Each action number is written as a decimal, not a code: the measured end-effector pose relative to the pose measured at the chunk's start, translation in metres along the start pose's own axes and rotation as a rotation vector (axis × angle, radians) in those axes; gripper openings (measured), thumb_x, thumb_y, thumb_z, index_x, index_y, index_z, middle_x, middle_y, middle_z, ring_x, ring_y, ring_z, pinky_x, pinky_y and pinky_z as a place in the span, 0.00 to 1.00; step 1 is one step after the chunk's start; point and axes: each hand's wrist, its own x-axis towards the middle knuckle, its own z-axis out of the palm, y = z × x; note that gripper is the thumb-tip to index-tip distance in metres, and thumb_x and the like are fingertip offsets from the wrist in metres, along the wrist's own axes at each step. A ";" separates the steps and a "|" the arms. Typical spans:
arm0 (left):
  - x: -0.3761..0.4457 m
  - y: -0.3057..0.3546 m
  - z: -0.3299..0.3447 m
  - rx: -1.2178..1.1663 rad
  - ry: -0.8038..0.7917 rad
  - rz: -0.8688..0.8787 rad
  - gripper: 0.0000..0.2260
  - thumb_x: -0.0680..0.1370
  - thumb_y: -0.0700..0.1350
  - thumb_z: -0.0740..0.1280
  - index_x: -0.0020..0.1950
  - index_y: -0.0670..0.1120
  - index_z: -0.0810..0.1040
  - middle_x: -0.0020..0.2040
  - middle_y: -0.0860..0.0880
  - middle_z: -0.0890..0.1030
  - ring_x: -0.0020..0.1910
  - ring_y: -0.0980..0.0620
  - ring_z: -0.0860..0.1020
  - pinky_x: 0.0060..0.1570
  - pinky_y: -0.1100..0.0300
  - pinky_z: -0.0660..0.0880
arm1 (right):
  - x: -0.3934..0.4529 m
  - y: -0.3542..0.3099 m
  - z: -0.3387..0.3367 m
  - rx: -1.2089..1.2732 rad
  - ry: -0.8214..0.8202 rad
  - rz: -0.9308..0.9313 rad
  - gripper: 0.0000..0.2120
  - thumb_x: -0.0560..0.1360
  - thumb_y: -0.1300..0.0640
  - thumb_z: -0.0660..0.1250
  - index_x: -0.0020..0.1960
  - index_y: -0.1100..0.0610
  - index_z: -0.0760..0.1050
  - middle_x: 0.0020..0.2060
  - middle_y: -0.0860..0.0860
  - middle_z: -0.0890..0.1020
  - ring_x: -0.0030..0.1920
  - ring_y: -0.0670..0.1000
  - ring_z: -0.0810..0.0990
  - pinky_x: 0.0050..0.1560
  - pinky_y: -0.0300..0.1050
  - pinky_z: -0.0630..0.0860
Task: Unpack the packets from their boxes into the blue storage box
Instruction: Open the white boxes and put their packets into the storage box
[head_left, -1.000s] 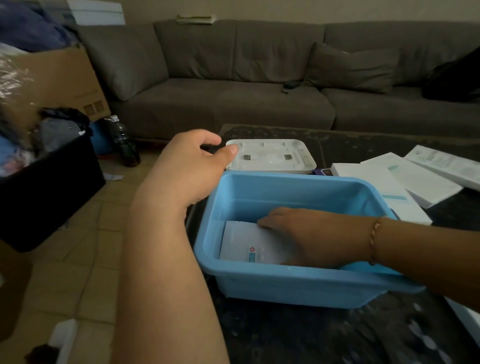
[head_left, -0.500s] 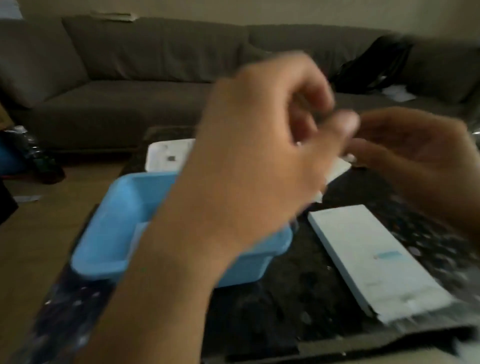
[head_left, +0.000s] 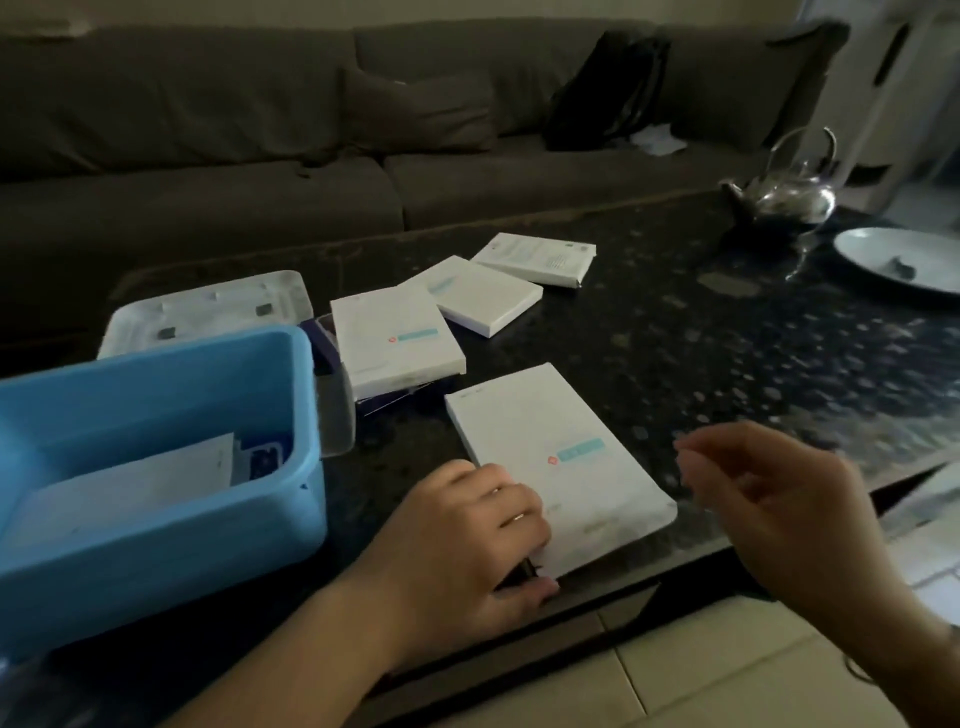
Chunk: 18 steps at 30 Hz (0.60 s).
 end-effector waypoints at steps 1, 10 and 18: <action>0.000 -0.002 0.002 0.006 0.040 0.032 0.11 0.77 0.57 0.68 0.48 0.50 0.81 0.49 0.52 0.82 0.47 0.51 0.78 0.46 0.53 0.76 | -0.002 0.000 0.000 -0.023 -0.013 -0.049 0.01 0.75 0.51 0.70 0.47 0.47 0.78 0.36 0.40 0.82 0.36 0.40 0.81 0.35 0.28 0.75; 0.004 -0.006 0.001 -0.159 0.498 -0.297 0.14 0.81 0.46 0.62 0.42 0.42 0.81 0.38 0.50 0.81 0.37 0.50 0.79 0.34 0.53 0.77 | -0.019 -0.010 0.025 -0.142 -0.088 -0.464 0.06 0.75 0.57 0.70 0.49 0.55 0.84 0.51 0.46 0.85 0.43 0.42 0.83 0.44 0.33 0.78; 0.007 -0.005 -0.014 -0.202 0.588 -0.373 0.16 0.82 0.48 0.60 0.43 0.41 0.81 0.39 0.52 0.82 0.40 0.61 0.76 0.40 0.70 0.74 | -0.009 -0.014 0.059 -0.350 -0.047 -0.518 0.12 0.76 0.57 0.66 0.58 0.56 0.82 0.56 0.50 0.84 0.42 0.50 0.85 0.33 0.46 0.81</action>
